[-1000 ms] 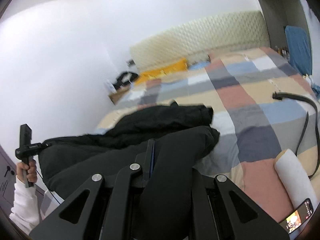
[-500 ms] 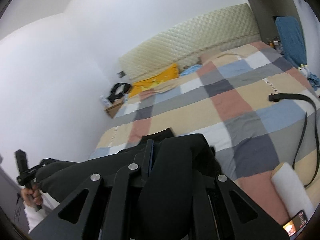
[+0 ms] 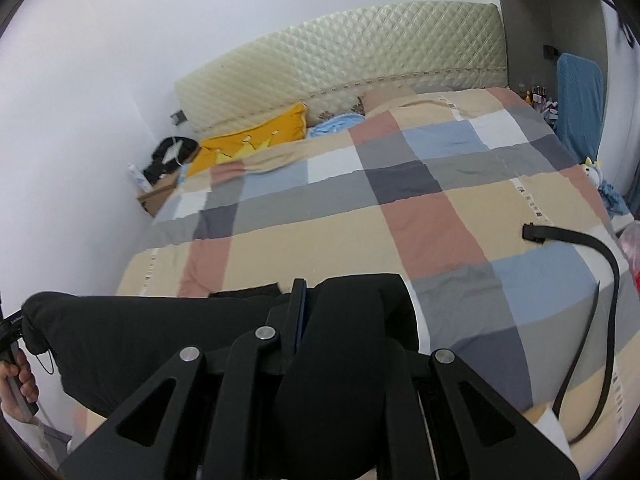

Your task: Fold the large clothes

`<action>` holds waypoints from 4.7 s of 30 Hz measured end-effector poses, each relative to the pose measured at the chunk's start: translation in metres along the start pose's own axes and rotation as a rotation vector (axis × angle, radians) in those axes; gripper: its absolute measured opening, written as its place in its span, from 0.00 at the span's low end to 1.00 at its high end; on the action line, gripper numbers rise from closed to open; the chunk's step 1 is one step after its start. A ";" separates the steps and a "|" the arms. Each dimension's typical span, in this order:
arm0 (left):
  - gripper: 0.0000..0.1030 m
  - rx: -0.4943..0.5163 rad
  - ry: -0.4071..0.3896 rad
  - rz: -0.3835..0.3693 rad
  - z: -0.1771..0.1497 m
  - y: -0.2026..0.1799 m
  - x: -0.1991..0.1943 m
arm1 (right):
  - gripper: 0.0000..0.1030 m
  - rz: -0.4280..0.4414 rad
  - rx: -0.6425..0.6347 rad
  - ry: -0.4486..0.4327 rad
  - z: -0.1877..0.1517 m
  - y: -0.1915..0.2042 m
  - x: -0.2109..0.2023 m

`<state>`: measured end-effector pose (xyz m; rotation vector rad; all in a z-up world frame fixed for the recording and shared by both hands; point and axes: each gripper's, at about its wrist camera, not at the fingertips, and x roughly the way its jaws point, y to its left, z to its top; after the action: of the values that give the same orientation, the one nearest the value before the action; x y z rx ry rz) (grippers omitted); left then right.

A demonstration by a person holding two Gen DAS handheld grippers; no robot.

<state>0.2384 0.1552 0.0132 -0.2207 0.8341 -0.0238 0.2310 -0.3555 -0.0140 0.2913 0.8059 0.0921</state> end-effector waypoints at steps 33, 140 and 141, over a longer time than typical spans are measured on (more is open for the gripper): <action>0.63 -0.386 0.360 -0.221 0.005 0.058 0.166 | 0.73 0.131 0.481 0.176 -0.026 -0.070 0.169; 0.86 0.277 -0.049 0.201 -0.142 -0.074 0.125 | 0.91 0.134 -0.137 -0.211 -0.124 0.017 0.088; 0.86 0.279 -0.060 0.200 -0.142 -0.078 0.116 | 0.91 0.133 -0.153 -0.235 -0.122 0.023 0.075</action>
<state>0.2168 0.0404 -0.1485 0.1246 0.7798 0.0534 0.1956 -0.2920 -0.1399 0.2061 0.5422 0.2383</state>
